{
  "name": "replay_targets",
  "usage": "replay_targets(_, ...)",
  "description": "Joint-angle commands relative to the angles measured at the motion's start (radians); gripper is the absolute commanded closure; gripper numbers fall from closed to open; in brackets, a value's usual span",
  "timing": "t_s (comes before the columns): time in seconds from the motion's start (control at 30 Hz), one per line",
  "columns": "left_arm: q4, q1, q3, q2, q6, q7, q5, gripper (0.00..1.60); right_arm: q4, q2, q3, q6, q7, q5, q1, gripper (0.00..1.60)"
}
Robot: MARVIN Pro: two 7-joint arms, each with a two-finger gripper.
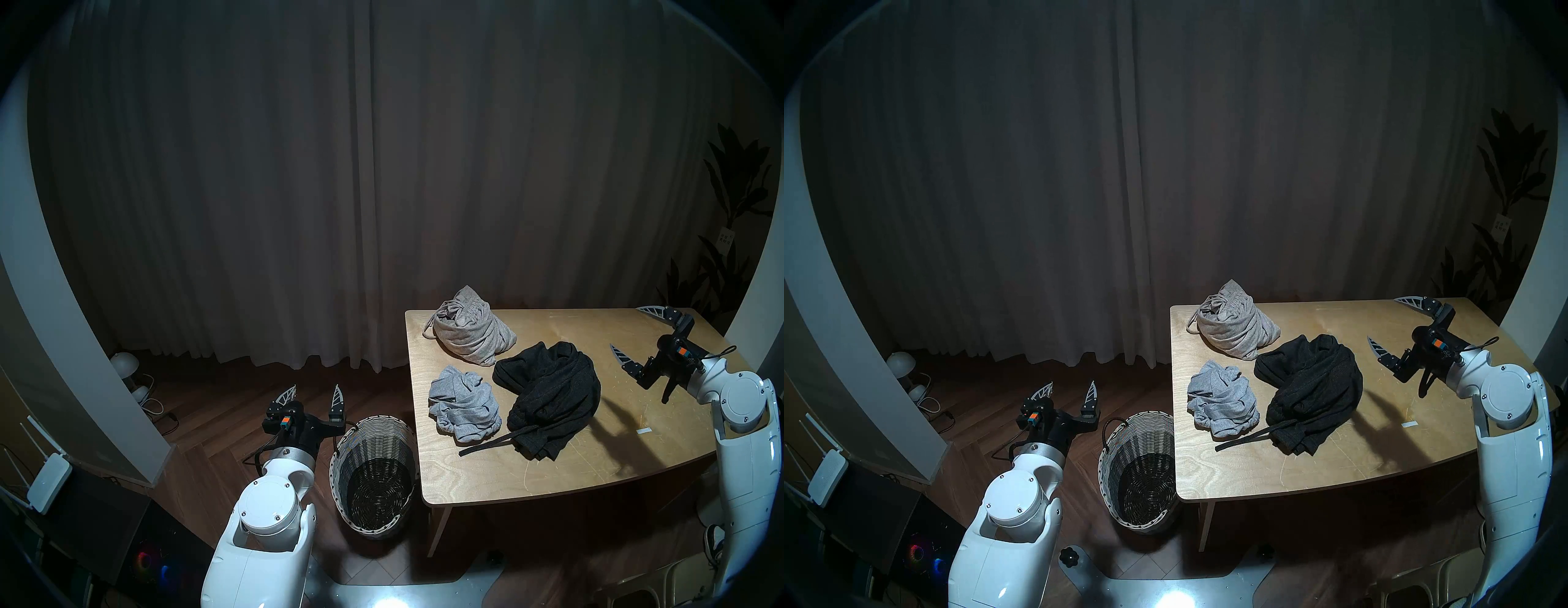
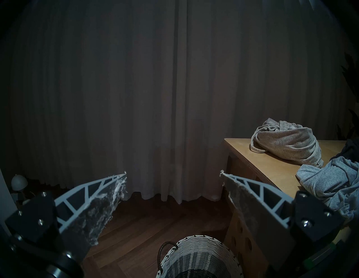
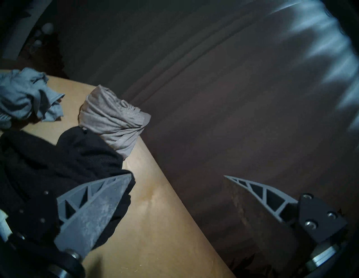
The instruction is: Toss clothes into the laundry hamper
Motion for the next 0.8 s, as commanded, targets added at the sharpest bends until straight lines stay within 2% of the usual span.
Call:
replay_targets(0.0,-0.017,-0.01,-0.001,0.0,-0.005,0.001,0.0,0.0,0.068,0.115,-0.115,-0.091,0.053,-0.04,0.098,0.0)
replay_targets(0.17,-0.016,-0.01,-0.001,0.0,-0.006,0.001,0.0,0.0,0.128,0.128,-0.217,-0.14,0.083,-0.08,0.151,0.0)
replay_targets(0.23,-0.016,-0.01,-0.001,0.0,-0.006,0.0,0.0,0.0,0.14,0.128,-0.233,-0.143,0.091,-0.088,0.158,0.0)
replay_targets(0.27,-0.016,-0.011,-0.001,0.0,-0.006,0.0,0.0,0.0,0.16,0.141,-0.268,-0.167,0.11,-0.106,0.179,0.0)
replay_targets(0.33,-0.016,-0.011,-0.001,0.0,-0.006,0.0,0.0,0.0,0.167,0.147,-0.282,-0.177,0.118,-0.113,0.191,0.0)
replay_targets(0.37,-0.016,-0.011,-0.001,0.0,-0.006,0.0,0.0,0.0,0.185,0.161,-0.316,-0.201,0.135,-0.131,0.214,0.0)
replay_targets(0.43,-0.016,-0.011,-0.001,0.0,-0.006,0.0,0.0,0.0,0.204,0.165,-0.344,-0.215,0.143,-0.15,0.237,0.0)
replay_targets(0.5,-0.016,-0.011,-0.001,0.0,-0.006,0.0,0.0,0.0,0.209,0.162,-0.353,-0.219,0.141,-0.157,0.241,0.0)
replay_targets(0.77,-0.013,-0.011,-0.001,0.0,-0.005,0.0,0.0,0.0,0.308,0.094,-0.485,-0.243,0.124,-0.23,0.336,0.0)
